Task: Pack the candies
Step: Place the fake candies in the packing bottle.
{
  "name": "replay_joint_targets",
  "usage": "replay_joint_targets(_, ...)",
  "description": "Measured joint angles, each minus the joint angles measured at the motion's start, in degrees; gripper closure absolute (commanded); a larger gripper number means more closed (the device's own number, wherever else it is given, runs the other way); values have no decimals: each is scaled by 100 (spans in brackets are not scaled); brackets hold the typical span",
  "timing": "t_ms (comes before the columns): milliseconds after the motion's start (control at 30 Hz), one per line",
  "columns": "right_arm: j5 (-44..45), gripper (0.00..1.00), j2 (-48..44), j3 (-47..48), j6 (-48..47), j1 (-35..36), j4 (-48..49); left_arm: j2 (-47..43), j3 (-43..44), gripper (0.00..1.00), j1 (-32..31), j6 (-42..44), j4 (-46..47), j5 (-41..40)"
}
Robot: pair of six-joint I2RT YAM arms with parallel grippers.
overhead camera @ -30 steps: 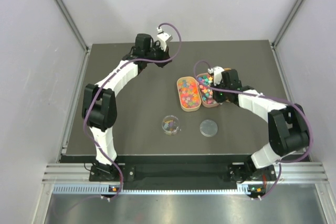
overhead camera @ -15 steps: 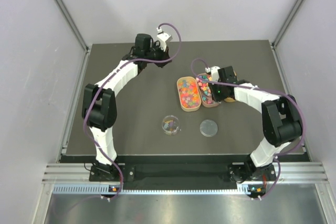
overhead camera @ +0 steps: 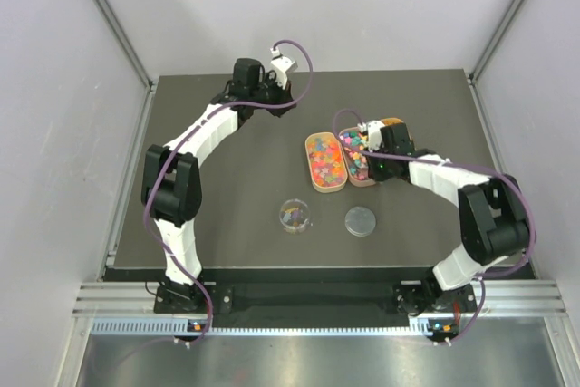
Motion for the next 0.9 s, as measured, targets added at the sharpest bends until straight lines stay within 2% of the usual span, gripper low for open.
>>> replay_joint_targets(200, -31, 100, -732, -588, 31, 0, 343, 0, -79, 92, 0, 68, -68, -37)
replay_joint_targets(500, -66, 100, -953, -603, -149, 0, 409, 0, -118, 93, 0, 317, -162, -177)
replay_joint_targets(767, -472, 100, -1270, 890, -1353, 13, -879, -46, -96, 92, 68, 470, -254, -595)
replay_joint_targets(900, -828, 100, -1547, 1532, -2072, 107, -1502, -511, -566, 88, 271, 398, -223, -1056)
